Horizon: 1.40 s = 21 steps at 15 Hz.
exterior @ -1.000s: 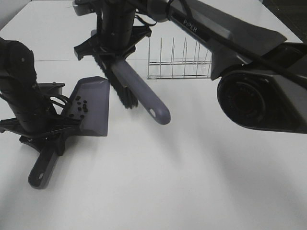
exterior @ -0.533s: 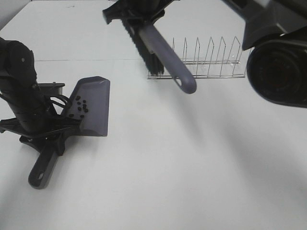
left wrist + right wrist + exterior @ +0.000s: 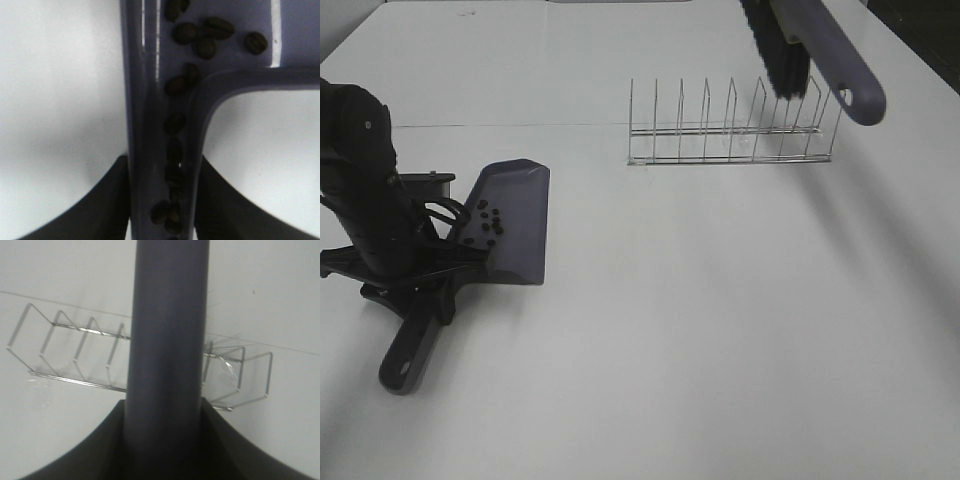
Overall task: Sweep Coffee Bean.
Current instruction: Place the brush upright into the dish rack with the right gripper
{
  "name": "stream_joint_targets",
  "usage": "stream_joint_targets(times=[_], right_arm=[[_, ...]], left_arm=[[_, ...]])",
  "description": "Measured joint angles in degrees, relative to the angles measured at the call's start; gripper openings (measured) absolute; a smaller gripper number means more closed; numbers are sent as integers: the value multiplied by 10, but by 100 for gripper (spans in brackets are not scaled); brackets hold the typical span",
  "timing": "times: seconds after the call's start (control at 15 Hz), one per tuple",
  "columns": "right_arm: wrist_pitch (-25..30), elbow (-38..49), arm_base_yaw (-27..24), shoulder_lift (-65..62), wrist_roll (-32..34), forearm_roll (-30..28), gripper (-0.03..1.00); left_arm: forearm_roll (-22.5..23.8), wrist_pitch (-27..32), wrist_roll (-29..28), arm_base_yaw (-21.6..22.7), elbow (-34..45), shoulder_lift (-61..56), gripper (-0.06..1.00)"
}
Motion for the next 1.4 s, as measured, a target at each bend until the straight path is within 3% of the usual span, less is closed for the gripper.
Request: stream_joint_targets(times=[0.33,0.6,1.13,1.4], right_arm=[[1,180,-84,-70,-1,40,27],[1,262,-86,-80,1,48,27],[-1,280,-86,-27,3,43,27],[-42,280,-86,-3,3,43,27]], left_arm=[[0,0,0,0,0,0,32],[0,-1,0,0,0,0,32],[0,-1,0,0,0,0,32],[0,-1,0,0,0,0,32]])
